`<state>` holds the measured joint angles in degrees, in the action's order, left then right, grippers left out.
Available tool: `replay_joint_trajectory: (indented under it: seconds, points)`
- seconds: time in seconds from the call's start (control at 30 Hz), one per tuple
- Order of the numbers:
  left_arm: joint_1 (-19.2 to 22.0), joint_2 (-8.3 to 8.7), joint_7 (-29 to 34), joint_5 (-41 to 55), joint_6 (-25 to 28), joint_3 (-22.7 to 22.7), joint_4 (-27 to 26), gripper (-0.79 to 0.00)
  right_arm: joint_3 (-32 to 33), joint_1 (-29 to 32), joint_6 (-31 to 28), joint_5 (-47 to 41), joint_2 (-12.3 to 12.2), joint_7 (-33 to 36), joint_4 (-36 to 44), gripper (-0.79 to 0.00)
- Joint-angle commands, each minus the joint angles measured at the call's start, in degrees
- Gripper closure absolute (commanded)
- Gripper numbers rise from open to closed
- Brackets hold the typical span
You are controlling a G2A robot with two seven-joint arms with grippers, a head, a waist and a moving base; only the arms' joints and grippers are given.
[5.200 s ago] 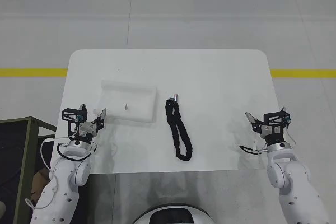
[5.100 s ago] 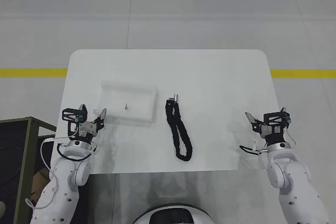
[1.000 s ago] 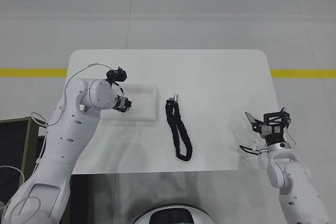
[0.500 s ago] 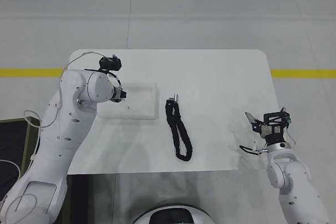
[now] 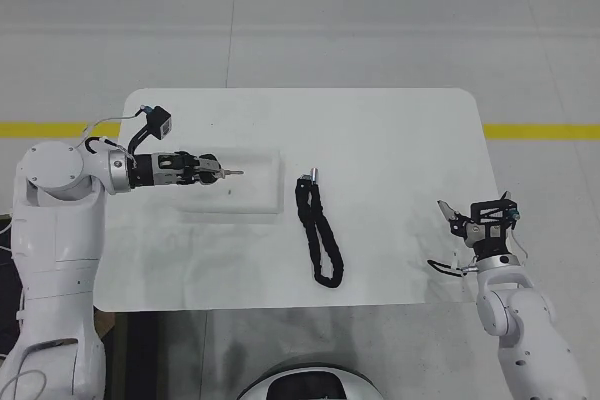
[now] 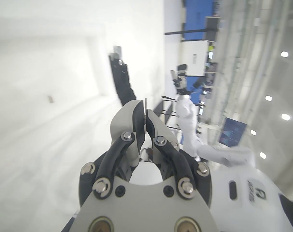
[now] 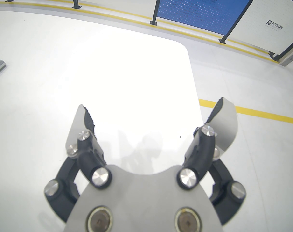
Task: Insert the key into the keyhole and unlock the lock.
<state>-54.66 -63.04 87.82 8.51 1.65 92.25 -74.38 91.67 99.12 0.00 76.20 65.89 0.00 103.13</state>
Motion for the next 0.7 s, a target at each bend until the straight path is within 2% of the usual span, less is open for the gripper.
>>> replay_joint_trajectory:
  seconds: [0.0, 0.3, 0.33, 0.37, 0.4, 0.5, 0.67]
  points:
    - [0.14, 0.20, 0.19, 4.32, 1.92, -1.15, 3.19, 0.000, 0.00, 0.00, 0.00, 0.00, 0.00, 0.00, 0.00, -0.785]
    - [0.14, 0.20, 0.19, 4.32, 1.92, -1.15, 3.19, 0.000, -0.09, 0.11, -0.41, -0.50, 0.02, -0.15, 0.34, -0.785]
    - [0.14, 0.20, 0.19, 4.32, 1.92, -1.15, 3.19, 0.000, -0.72, 0.73, -3.09, -5.57, 0.22, -0.53, 2.77, -0.785]
    - [0.14, 0.20, 0.19, 4.32, 1.92, -1.15, 3.19, 0.000, -1.11, 1.51, -6.31, -12.64, 0.40, 1.24, 5.20, -0.785]
    - [0.14, 0.20, 0.19, 4.32, 1.92, -1.15, 3.19, 0.000, -0.94, 1.55, -7.92, -15.70, 0.37, 4.56, 7.63, -0.785]
    - [0.14, 0.20, 0.19, 4.32, 1.92, -1.15, 3.19, 0.000, -4.62, -0.15, -9.83, -19.36, 0.44, 14.78, 15.63, -0.785]
    - [0.14, 0.20, 0.19, 4.32, 1.92, -1.15, 3.19, 0.000, -13.74, -12.08, -3.42, -26.12, 1.31, 34.07, 17.94, -0.785]
